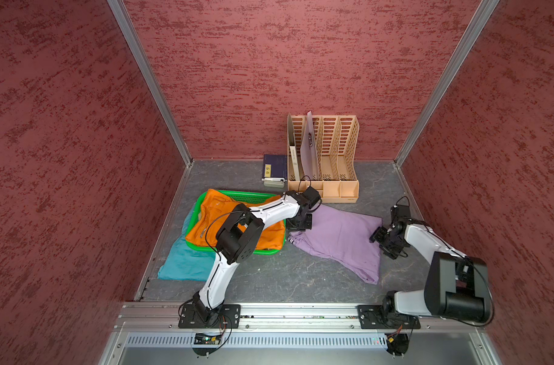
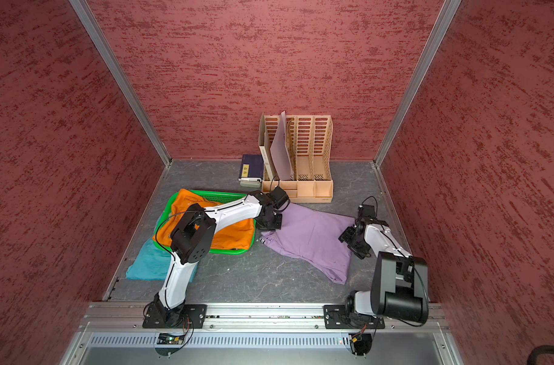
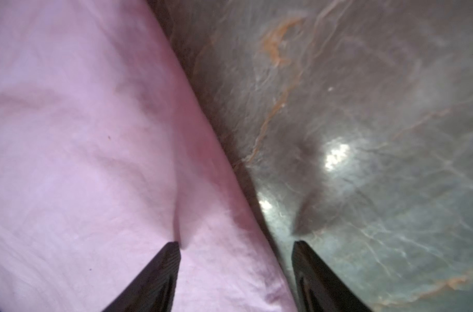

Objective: Put the folded long pants in the basket
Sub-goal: Pick up the long pant at the center of the board, then place the long pant in the basket.

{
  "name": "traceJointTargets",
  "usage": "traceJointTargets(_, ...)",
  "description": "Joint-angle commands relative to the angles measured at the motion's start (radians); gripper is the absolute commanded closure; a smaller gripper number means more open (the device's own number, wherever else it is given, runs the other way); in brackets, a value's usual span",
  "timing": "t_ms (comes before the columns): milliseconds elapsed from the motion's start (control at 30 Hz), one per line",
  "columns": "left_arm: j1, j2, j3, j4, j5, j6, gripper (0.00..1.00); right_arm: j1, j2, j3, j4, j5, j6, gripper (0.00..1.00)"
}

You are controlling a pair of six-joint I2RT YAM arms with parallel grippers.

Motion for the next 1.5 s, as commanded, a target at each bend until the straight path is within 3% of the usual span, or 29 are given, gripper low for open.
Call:
traceJointTargets(0,0.014,-0.016,-0.019,-0.002,-0.024,0.005,1.00,-0.004,0.036,-0.012,0.043,-0.069,-0.011,0.34)
traceJointTargets(133,0.011,-0.018,-0.019,0.003,-0.018,0.009,1.00,-0.003,0.074,-0.017,0.066,-0.100,-0.016,0.46)
traceJointTargets(333,-0.008,-0.035,-0.005,0.015,-0.004,0.033,1.00,-0.003,0.047,-0.005,0.070,-0.098,-0.023,0.80)
traceJointTargets(433,-0.029,-0.064,0.005,0.017,-0.011,0.046,1.00,-0.004,-0.039,0.017,0.036,-0.084,-0.035,0.99)
traceJointTargets(633,-0.077,-0.152,0.051,-0.025,-0.063,0.063,1.00,-0.003,-0.173,0.081,-0.076,-0.059,-0.038,1.00)
traceJointTargets(1000,-0.052,-0.282,0.254,-0.338,-0.121,0.132,1.00,0.085,-0.303,0.336,-0.296,-0.190,0.012,1.00)
traceJointTargets(1200,0.141,-0.468,0.178,-0.414,-0.077,0.204,1.00,0.332,-0.269,0.466,-0.245,-0.214,0.184,1.00)
traceJointTargets(1300,0.274,-0.543,0.133,-0.449,-0.048,0.257,1.00,0.469,-0.184,0.541,-0.189,-0.183,0.249,1.00)
traceJointTargets(1467,0.486,-0.596,0.073,-0.487,-0.102,0.336,1.00,0.669,0.025,0.706,-0.112,-0.137,0.311,1.00)
